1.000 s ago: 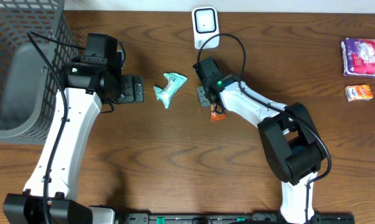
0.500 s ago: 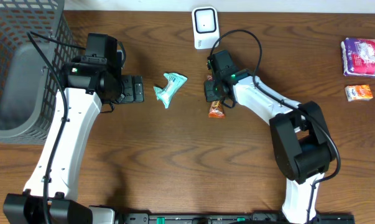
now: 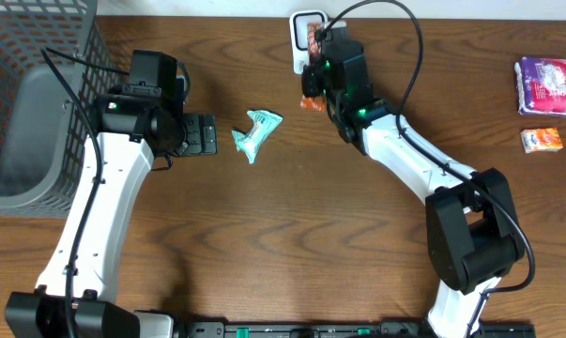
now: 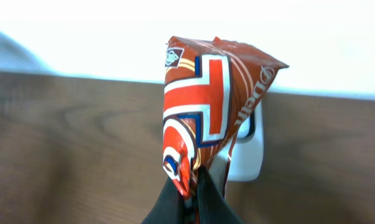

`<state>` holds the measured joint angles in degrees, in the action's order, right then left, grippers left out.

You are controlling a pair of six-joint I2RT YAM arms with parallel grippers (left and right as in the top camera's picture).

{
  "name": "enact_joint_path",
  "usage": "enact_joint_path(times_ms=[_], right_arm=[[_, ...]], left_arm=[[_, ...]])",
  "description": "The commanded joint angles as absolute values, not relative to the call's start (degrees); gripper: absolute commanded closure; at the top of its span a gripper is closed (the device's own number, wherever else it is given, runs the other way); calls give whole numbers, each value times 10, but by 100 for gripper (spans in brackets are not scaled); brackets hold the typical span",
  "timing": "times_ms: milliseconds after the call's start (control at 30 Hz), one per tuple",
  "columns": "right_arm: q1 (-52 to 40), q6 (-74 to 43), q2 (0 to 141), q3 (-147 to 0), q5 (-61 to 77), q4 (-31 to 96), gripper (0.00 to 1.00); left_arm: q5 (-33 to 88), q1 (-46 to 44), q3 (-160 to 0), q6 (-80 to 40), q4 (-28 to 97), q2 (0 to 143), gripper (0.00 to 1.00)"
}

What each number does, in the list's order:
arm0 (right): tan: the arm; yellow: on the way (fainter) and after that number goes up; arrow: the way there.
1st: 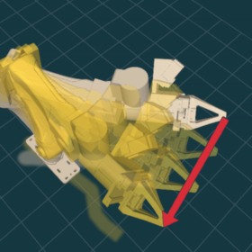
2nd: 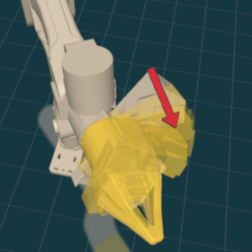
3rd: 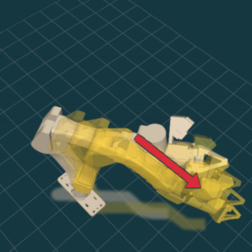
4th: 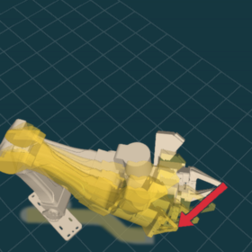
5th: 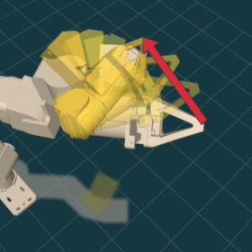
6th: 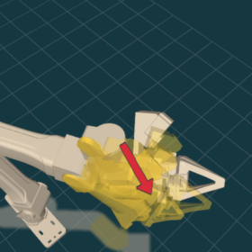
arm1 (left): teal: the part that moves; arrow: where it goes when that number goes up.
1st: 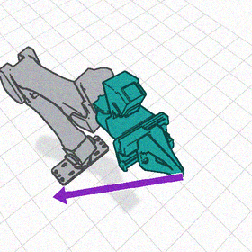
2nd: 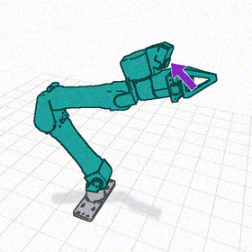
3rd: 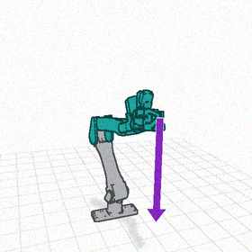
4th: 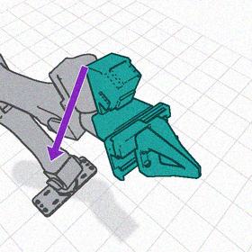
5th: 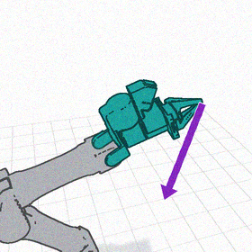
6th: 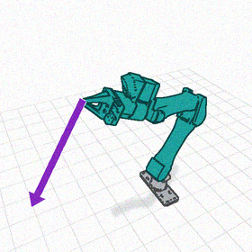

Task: Scan the item barcode
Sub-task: 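Raise the snack bag up to the scanner with the right gripper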

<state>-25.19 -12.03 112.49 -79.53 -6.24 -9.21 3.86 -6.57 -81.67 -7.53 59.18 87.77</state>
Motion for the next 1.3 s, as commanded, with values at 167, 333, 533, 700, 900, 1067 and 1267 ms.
enact_joint_path(times_ms=[167, 333, 533, 700, 900, 1067, 1267], right_arm=[[-249, -107, 1189, -796, -96, -205, 99], [-244, -137, 1238, -814, -111, -266, 99], [-225, -154, 1252, -898, -100, -180, 99], [-218, -151, 1284, -1001, -75, -60, 99], [-215, -152, 1324, -1055, -65, 12, 99], [-212, -149, 1328, -1055, -65, 11, 99], [-208, -145, 1328, -1055, -65, 20, 99]], left_arm=[[29, -65, -815, -80, 593, 880, 2], [29, -65, -815, -80, 593, 880, 2], [29, -65, -815, -80, 593, 880, 2], [29, -65, -815, -80, 593, 880, 2], [29, -65, -815, -80, 593, 880, 2], [29, -65, -815, -80, 593, 880, 2], [29, -65, -815, -80, 593, 880, 2]])
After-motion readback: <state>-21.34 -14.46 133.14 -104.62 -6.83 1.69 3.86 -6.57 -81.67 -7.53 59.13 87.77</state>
